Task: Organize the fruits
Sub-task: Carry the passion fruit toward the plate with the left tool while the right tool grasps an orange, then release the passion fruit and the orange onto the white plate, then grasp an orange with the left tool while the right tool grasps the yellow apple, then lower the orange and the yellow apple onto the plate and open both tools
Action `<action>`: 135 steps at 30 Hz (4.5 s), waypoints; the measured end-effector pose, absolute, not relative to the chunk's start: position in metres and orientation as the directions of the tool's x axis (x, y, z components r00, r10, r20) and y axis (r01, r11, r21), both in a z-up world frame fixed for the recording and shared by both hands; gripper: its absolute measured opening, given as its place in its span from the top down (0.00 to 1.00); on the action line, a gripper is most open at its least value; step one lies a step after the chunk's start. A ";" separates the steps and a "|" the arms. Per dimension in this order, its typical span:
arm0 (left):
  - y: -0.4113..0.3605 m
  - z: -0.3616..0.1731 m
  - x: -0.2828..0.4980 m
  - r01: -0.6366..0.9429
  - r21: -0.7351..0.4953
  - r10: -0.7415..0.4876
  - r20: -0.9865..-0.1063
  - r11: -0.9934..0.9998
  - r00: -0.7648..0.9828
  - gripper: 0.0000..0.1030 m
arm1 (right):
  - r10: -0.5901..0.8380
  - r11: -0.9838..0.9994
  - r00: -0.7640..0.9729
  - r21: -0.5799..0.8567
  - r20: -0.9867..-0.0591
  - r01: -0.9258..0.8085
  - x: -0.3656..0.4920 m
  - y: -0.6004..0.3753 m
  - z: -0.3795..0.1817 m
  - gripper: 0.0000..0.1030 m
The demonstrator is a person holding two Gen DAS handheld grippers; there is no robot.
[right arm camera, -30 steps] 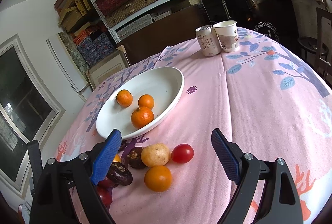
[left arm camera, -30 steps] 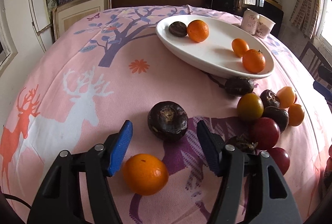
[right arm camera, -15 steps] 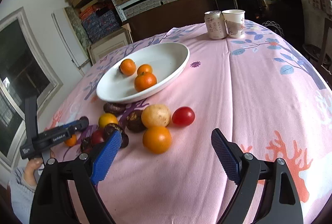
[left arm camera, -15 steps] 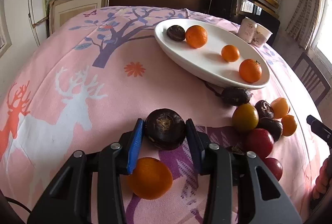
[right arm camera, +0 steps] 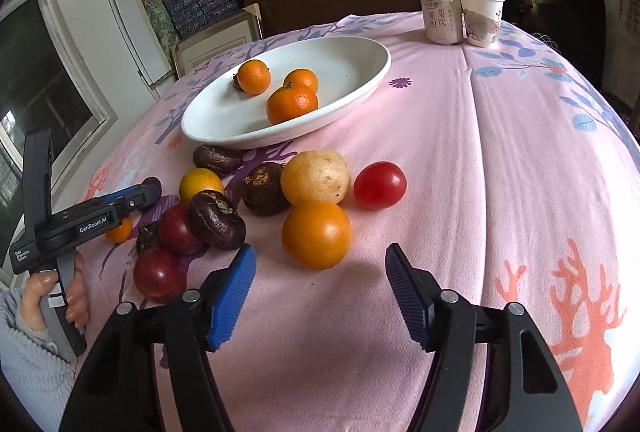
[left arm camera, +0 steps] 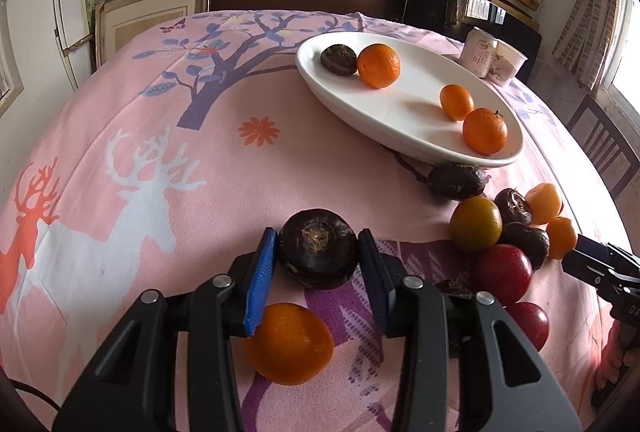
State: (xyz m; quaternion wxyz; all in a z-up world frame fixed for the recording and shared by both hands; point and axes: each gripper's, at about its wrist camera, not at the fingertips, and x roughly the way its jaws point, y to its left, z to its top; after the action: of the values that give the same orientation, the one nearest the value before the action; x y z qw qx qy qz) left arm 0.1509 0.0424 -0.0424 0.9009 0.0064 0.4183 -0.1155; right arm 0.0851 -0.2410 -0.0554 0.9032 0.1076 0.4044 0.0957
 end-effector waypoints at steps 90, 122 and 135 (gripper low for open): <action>0.066 -0.045 0.105 0.170 -0.138 -0.214 -0.767 0.976 0.605 0.47 | 0.270 0.850 0.774 0.519 -0.573 0.088 0.091 -0.305 -0.039 0.21; 0.072 -0.044 0.110 0.157 -0.201 -0.254 -0.744 0.967 0.618 0.61 | 0.378 0.892 0.626 0.450 -0.682 -0.049 0.103 -0.256 -0.063 0.62; 0.067 -0.028 0.097 0.204 -0.202 -0.287 -0.676 0.958 0.678 0.66 | 0.392 0.889 0.638 0.452 -0.663 -0.077 0.100 -0.254 -0.059 0.62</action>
State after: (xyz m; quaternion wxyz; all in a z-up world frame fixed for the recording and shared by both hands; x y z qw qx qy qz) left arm 0.0971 0.0669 -0.0281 0.9144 -0.0547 0.3779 -0.1344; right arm 0.1003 -0.2544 -0.0589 0.8837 0.1950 0.4043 0.1326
